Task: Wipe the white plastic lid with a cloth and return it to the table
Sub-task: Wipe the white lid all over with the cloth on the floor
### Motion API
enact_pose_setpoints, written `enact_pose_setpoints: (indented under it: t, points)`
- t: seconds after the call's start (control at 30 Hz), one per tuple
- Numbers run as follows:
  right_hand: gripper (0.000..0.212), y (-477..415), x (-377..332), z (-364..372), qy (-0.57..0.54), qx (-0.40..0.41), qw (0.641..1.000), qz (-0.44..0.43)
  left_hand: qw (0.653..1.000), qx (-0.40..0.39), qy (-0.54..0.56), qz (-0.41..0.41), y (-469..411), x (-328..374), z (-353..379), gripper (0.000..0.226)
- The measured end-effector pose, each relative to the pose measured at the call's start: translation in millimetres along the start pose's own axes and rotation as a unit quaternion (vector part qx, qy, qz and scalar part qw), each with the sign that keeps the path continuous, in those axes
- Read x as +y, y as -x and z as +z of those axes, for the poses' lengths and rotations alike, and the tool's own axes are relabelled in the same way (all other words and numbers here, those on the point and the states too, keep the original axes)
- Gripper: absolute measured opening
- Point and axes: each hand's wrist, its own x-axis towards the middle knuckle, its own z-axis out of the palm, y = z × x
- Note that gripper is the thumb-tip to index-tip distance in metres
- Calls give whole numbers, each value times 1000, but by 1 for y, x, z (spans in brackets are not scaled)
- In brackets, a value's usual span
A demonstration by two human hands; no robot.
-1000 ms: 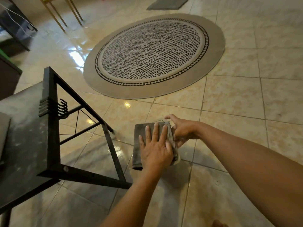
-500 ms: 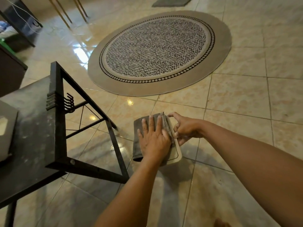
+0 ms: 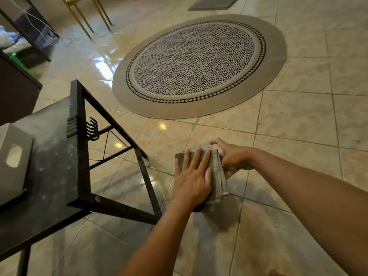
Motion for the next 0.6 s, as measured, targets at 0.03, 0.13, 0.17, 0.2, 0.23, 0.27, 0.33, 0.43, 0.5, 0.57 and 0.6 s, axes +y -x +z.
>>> enact_pose_setpoints:
  t: [0.03,0.13,0.17,0.2,0.23,0.27,0.33,0.43,0.5,0.57,0.6]
  points:
    - [100,0,-1,1,3,2,1000,-1,1000,3,-1,-5,-7,-2,-3,61]
    - [100,0,-1,2,5,10,1000,-5,999,4,7,-52,-19,-8,-12,60]
    - [100,0,-1,2,6,10,1000,-6,998,7,13,-58,-16,-5,-10,61]
    - [99,1,-1,2,7,7,1000,-7,998,13,19,-51,-8,1,-5,61]
    - [99,2,-1,1,8,3,1000,-9,999,19,22,-32,1,8,0,62]
    - [98,3,-1,1,8,1,1000,-9,1000,22,20,-10,10,14,6,62]
    - [98,2,-1,1,12,4,1000,-9,999,30,10,10,14,15,11,61]
    - [98,-1,0,2,20,14,1000,-11,999,27,25,-39,-7,1,0,59]
    - [100,-1,0,1,18,23,1000,-12,994,21,58,-86,-16,-3,-6,58]
    - [99,0,0,0,18,23,999,-12,994,22,58,-93,-9,8,0,60]
    - [99,1,0,0,16,21,1000,-12,995,21,46,-83,0,15,7,61]
